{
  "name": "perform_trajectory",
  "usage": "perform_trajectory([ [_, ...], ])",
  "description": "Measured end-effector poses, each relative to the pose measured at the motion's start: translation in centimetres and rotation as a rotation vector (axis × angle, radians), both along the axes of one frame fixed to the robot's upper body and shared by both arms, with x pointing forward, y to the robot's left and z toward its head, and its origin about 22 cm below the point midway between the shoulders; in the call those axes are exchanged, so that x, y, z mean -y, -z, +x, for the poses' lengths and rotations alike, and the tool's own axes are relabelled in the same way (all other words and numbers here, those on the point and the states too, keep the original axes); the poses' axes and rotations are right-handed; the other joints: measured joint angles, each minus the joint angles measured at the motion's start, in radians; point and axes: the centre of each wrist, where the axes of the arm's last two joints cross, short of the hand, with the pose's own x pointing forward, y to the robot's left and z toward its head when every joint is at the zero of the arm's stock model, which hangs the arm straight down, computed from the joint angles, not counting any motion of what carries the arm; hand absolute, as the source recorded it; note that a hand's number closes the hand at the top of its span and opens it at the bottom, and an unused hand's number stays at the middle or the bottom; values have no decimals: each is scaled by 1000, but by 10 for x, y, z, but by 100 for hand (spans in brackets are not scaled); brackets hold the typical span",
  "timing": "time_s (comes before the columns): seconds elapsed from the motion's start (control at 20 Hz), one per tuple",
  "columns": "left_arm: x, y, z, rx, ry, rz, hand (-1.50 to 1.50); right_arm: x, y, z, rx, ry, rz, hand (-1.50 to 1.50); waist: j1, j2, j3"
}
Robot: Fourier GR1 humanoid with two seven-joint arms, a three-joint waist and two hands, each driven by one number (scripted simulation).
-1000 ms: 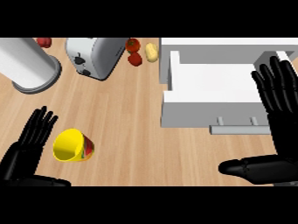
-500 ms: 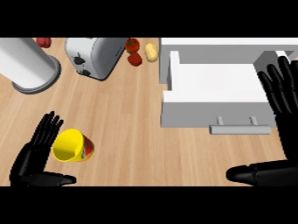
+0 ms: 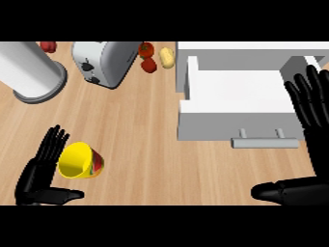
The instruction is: Pick up the cup, place it into the drawer and close the drawer
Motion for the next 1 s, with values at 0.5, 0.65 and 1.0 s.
perform_trajectory([
  [0.5,2,21,11,-15,7,14,-150,0,-11,-1,6,-8,2,-150,-1,0,0],
  [0.65,7,31,14,-27,11,12,-150,2,-7,-3,3,-13,6,-150,-3,1,0],
  [1.0,3,37,17,-43,10,-14,-150,-2,-7,0,-2,-15,5,-150,-2,0,0],
])
